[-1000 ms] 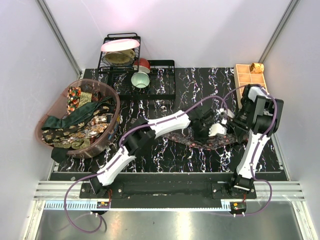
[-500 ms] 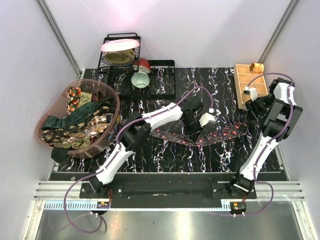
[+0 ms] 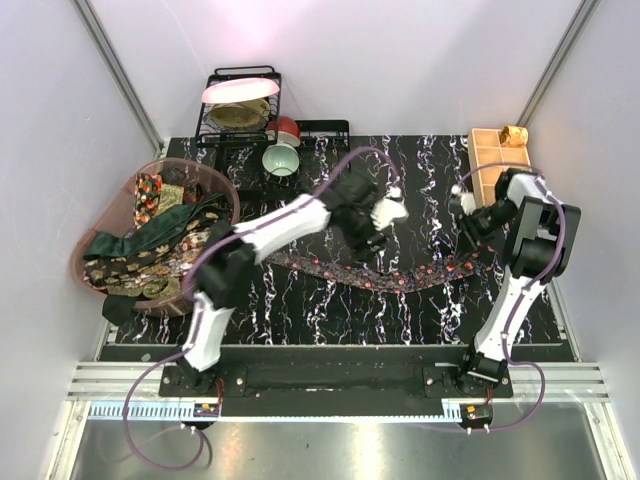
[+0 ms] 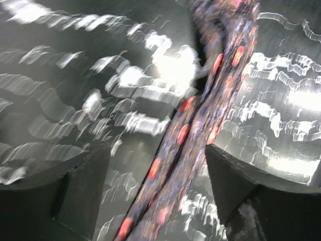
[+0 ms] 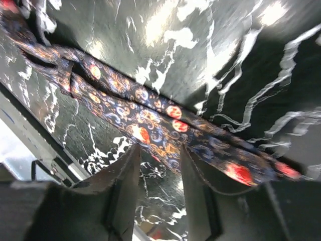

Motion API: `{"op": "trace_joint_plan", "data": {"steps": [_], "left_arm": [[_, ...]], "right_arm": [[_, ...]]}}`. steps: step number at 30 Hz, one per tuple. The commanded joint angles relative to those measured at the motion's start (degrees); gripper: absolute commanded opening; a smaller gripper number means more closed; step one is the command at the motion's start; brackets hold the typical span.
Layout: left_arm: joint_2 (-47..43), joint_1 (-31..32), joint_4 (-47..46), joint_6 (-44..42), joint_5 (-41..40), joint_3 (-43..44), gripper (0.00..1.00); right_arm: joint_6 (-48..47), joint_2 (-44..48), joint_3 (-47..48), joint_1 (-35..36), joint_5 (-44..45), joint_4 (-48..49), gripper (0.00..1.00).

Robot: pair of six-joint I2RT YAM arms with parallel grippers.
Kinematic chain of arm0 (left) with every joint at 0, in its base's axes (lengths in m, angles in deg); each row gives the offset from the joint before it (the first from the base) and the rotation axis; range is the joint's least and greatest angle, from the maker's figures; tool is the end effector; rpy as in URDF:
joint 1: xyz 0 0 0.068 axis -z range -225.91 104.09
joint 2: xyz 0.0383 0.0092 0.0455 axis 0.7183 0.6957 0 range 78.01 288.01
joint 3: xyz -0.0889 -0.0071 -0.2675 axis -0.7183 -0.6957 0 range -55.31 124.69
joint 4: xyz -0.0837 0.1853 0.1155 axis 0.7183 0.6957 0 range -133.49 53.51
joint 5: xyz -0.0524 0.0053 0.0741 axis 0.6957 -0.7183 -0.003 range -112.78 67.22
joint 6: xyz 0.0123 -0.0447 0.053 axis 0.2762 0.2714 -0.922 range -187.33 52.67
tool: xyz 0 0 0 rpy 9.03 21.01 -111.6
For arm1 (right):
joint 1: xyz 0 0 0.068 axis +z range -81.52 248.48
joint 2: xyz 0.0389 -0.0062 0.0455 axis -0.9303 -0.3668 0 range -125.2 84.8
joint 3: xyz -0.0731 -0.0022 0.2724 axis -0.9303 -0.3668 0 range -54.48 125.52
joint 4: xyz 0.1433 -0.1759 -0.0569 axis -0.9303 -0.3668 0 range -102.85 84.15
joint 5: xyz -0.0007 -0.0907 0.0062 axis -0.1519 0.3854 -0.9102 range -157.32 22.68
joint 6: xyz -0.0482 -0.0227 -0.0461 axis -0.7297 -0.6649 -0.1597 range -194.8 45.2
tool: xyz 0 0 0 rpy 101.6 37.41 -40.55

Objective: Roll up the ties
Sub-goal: Flatten out the tie at the center of the board.

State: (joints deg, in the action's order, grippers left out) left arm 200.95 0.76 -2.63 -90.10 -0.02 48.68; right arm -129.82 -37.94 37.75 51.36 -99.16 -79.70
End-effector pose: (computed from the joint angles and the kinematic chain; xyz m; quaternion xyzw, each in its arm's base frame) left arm 0.2964 -0.3468 0.2199 0.5814 0.7487 -0.2392 0.2102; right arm 0.3467 -0.0750 0.1668 -0.2774 0.9135 0.2907 0.0631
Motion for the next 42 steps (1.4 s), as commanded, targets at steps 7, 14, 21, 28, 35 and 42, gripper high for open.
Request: {"op": "trace_joint_plan", "data": {"steps": [7,14,21,28,35,42], "left_arm": [[-36.2,-10.4,-12.6,-7.3,-5.9,-25.6,0.99],[-51.4,-16.7,-21.5,-16.9,4.2,-45.4,0.99],[-35.1,-13.8,-3.9,-33.3,-1.6,-35.6,0.84],[-24.6,-9.0,-4.3,-37.4,-6.3,-32.6,0.75],[-20.5,-7.7,-5.0,-36.4,-6.8,-30.5,0.71],[-20.0,-7.7,-5.1,-35.1,-6.9,-30.2,0.68]], "right_arm": [[3.5,2.1,-9.5,-3.2,16.7,11.3,0.38],[2.2,3.8,-10.4,-10.9,20.9,13.2,0.45],[2.7,3.8,-4.7,-12.3,20.9,11.8,0.47],[2.1,7.1,-3.1,-15.4,16.0,3.9,0.5],[3.5,9.5,-8.4,-18.3,14.6,5.5,0.46],[4.7,8.1,-8.6,-21.5,15.7,11.1,0.28]]}}
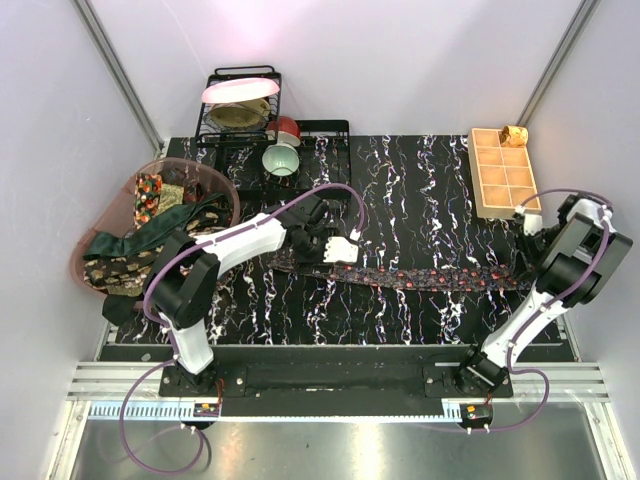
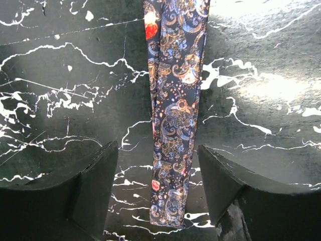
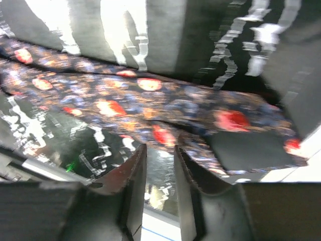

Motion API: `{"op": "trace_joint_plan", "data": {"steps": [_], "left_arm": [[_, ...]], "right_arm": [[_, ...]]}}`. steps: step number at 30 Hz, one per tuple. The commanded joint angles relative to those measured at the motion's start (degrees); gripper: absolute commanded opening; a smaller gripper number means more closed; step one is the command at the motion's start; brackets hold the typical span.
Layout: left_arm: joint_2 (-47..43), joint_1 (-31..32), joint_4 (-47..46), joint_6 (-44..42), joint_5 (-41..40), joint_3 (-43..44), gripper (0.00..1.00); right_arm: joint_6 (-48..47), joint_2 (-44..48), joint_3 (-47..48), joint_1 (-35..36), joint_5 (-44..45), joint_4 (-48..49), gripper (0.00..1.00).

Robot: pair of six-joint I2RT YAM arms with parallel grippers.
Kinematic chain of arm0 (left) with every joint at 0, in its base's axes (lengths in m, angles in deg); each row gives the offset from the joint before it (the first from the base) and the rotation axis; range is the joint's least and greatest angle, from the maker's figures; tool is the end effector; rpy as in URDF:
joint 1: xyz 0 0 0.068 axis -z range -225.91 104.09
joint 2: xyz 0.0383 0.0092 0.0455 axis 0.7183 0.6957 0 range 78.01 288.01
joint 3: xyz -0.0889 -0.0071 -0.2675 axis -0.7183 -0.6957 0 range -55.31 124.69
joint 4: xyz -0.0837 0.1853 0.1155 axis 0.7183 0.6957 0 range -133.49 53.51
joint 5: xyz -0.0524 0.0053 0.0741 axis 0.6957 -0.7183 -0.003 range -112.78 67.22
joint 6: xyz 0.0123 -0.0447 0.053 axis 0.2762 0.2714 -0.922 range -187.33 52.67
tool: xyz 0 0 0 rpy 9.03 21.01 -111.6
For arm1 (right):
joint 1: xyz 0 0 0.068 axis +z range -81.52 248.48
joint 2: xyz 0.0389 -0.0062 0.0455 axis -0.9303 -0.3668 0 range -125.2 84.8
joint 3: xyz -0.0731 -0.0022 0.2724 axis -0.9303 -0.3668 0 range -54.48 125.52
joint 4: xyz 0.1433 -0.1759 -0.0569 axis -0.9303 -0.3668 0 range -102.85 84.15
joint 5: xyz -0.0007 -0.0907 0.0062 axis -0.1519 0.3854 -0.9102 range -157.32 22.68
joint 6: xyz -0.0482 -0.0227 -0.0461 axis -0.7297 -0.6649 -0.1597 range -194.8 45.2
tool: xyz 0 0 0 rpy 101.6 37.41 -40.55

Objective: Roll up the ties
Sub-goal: Flatten out the tie at the center of the board.

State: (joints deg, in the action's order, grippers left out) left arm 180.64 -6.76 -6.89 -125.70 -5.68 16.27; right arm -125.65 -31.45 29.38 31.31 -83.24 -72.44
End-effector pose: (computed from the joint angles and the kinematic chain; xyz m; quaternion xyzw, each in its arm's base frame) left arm 0.2562 -0.2305 0.2013 0.7486 0.6178 -0.1118 0.2132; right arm 0.2763 -0.1897 0.1663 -0.1068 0.9816 0.1531 0.0401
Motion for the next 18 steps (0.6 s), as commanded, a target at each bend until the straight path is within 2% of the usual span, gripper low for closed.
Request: {"op": "trace_joint_plan", "data": {"steps": [1,5,10,18], "left_arm": [[0.2,-0.1,-0.8,0.7,-1.1,2.3,0.68],[-0.1,-0.2,-0.9,0.7,-0.9,1.8,0.64],[0.6,-0.6,-1.4,0.5,0.7,1.6,0.64],[1.3,-0.5,2.0,-4.6,2.2,0.9,0.65]], "right_arm": [[0.5,1.5,-0.5,-1.8,-0.2,4.2,0.25],[0.4,3.5,-3.6,-2.6,-1.2,5.8,0.21],[0.6,4.0,-6.4,-2.6,0.5,9.3,0.2],[1.8,2.7,-8.4,-2.8,3.3,12.7,0.19]]}}
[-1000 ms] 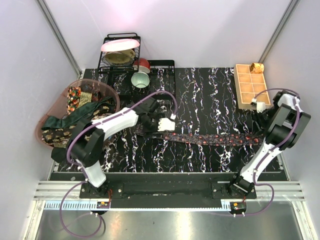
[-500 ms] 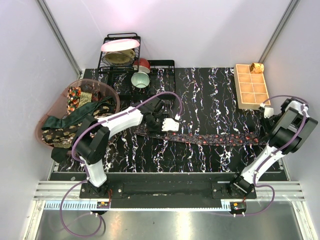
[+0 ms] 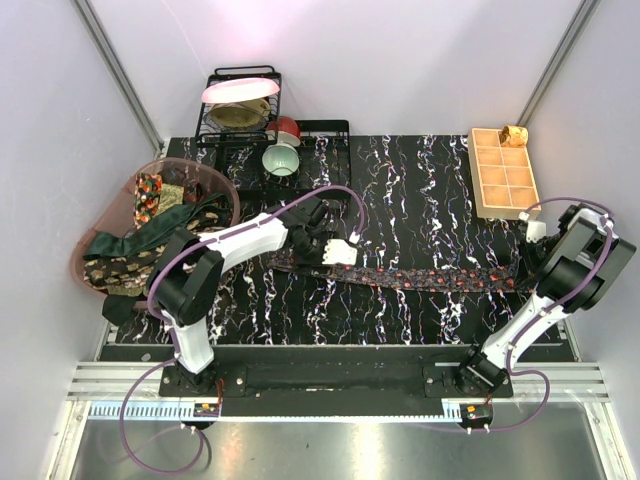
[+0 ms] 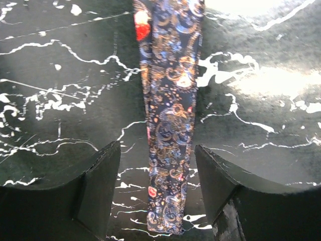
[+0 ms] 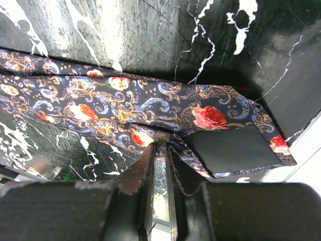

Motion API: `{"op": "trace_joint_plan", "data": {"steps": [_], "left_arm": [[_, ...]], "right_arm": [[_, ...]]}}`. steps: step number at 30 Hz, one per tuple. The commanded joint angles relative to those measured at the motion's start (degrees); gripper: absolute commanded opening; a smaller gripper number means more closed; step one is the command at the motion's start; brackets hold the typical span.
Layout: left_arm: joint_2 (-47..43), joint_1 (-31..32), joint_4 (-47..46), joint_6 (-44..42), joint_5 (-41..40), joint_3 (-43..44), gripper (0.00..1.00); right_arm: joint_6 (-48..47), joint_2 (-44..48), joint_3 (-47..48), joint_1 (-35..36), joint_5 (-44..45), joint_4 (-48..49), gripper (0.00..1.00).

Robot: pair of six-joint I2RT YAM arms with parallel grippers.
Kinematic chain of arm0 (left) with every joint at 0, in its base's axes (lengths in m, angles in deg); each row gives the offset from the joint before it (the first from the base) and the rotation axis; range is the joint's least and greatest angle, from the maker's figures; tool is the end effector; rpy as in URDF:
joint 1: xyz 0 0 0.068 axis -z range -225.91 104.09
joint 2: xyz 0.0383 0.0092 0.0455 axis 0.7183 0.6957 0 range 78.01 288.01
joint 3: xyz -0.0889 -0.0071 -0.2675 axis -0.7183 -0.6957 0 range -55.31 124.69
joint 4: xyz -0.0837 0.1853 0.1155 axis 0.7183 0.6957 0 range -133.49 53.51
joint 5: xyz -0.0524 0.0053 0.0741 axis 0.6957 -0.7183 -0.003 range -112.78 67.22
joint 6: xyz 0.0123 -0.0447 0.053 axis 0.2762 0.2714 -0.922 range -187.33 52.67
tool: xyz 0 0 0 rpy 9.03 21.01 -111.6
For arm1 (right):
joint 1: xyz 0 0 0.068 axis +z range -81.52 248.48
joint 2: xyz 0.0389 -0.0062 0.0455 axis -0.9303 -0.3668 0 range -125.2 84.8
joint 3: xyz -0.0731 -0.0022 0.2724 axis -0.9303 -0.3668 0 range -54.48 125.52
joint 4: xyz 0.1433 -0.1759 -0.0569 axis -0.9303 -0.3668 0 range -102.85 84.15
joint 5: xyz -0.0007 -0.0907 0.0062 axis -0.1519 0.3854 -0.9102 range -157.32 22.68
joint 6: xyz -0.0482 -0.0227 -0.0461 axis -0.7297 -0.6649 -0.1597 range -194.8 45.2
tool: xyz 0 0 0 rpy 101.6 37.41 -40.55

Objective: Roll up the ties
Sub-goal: Flatten out the tie at the center of the board.

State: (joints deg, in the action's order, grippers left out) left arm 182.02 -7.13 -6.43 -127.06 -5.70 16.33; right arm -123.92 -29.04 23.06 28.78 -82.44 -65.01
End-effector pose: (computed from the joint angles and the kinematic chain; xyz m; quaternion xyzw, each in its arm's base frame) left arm 0.2587 -0.2296 0.1934 0.7545 0.6150 -0.1116 0.2001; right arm 0.2614 -0.1975 0.1555 -0.0751 0.9874 0.1269 0.0582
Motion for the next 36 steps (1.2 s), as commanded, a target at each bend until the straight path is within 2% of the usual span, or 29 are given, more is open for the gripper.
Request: {"op": "trace_joint_plan", "data": {"steps": [1,5,14,18,26,36], "left_arm": [[0.1,0.0,1.5,-3.5,2.0,0.6,0.64],[1.5,0.0,1.5,-4.1,-0.1,1.0,0.6],[3.7,-0.1,3.0,-6.3,-2.7,1.8,0.57],[3.0,-0.6,2.9,-5.8,-2.1,1.6,0.41],[-0.3,-2.1,3.3,-5.1,-0.6,0.0,0.34],[0.8,-5.9,4.1,-4.3,-0.8,1.2,0.33]], "right_arm": [[0.3,0.3,-2.0,-0.4,2.5,5.3,0.19],[0.4,0.1,-1.4,-0.4,2.7,5.3,0.19],[0.4,-0.9,0.1,-1.4,4.2,5.4,0.19],[0.5,-1.5,0.4,-2.2,4.8,5.6,0.19],[0.4,-2.3,0.8,-3.5,6.4,7.8,0.18],[-2.2,-2.4,0.5,-3.7,8.1,9.2,0.19]]}}
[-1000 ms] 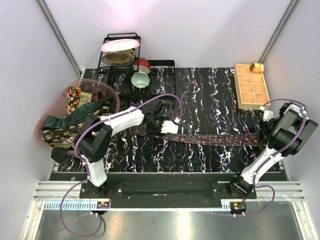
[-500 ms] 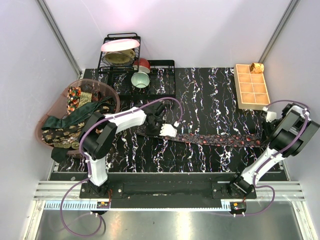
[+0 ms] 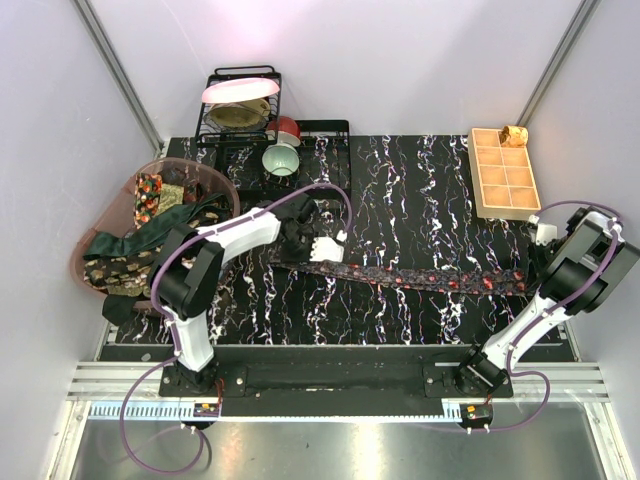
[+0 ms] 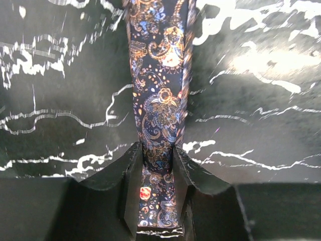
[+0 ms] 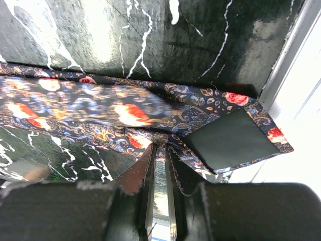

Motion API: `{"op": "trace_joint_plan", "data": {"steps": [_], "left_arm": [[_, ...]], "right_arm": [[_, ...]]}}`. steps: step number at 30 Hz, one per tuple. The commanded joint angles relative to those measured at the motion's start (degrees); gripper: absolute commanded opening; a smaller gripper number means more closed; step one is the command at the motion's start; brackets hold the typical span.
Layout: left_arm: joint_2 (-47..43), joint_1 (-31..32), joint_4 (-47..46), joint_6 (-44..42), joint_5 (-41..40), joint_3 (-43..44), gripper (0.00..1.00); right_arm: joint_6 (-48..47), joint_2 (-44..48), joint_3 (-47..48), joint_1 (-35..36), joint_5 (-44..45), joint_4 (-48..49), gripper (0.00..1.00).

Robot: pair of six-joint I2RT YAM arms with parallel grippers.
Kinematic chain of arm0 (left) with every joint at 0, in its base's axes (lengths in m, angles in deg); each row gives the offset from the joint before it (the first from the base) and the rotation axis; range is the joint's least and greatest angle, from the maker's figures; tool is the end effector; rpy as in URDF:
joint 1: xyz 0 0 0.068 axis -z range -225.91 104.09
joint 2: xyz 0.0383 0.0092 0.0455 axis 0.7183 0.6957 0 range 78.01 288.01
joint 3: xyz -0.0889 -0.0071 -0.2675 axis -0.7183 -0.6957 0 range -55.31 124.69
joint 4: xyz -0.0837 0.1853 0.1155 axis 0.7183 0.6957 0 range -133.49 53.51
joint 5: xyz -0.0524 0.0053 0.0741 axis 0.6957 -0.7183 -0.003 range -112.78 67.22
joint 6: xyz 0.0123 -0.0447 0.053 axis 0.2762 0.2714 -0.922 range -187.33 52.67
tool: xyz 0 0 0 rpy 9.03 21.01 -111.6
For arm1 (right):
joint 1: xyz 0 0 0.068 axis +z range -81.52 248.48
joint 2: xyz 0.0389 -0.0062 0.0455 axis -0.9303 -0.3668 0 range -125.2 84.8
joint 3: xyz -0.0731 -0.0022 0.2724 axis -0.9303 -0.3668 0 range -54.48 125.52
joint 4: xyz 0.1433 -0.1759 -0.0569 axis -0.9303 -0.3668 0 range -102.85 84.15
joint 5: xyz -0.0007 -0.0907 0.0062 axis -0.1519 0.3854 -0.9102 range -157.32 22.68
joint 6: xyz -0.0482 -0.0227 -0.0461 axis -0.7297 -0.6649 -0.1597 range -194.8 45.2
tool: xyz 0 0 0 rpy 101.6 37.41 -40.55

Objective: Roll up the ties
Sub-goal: Flatten out the tie at the center of the board.

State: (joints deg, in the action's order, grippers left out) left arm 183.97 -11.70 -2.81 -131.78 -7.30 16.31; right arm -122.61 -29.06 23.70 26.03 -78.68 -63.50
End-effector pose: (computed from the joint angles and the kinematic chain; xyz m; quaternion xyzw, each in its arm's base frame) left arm 0.2727 -0.2040 0.1794 0.7566 0.6269 -0.0952 0.1594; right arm 0.2534 -0.2164 0.1565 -0.0436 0.9937 0.0902 0.0497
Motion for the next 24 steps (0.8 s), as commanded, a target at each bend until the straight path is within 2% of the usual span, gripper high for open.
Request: {"op": "trace_joint_plan", "data": {"steps": [1,8,13,15,16,17,20,22,24], "left_arm": [[-0.7,-1.4,0.5,0.7,0.9,1.7,0.33],[1.0,-1.4,0.4,3.7,1.7,3.7,0.35],[0.5,-1.3,0.6,8.1,4.9,4.1,0.51],[0.3,-1.3,0.8,9.7,5.5,4.3,0.52],[0.0,-1.3,1.1,10.5,5.9,4.3,0.54],[-0.3,-1.3,1.1,10.7,6.0,4.1,0.57],[-2.3,-1.3,0.1,10.9,6.3,2.6,0.7],[-3.2,-1.3,-0.5,10.7,6.5,2.2,0.76],[-3.0,-1.3,-0.5,10.9,6.1,2.7,0.77]], "right_arm": [[-3.9,-2.4,-0.1,-1.0,4.7,7.7,0.19],[-7.9,-3.2,0.6,-1.0,7.3,10.9,0.2],[-9.6,-4.4,2.6,-1.0,7.3,11.4,0.21],[-11.0,-4.4,2.8,-1.0,7.1,12.0,0.24],[-11.2,-4.4,2.9,-1.0,7.1,12.1,0.26],[-11.6,-3.9,3.0,-1.0,6.8,12.0,0.33],[-12.0,-1.6,3.1,-1.0,4.5,11.1,0.38],[-11.5,-0.5,3.5,-1.0,3.0,10.5,0.39],[-10.8,-0.1,4.9,-1.0,2.8,9.1,0.38]]}}
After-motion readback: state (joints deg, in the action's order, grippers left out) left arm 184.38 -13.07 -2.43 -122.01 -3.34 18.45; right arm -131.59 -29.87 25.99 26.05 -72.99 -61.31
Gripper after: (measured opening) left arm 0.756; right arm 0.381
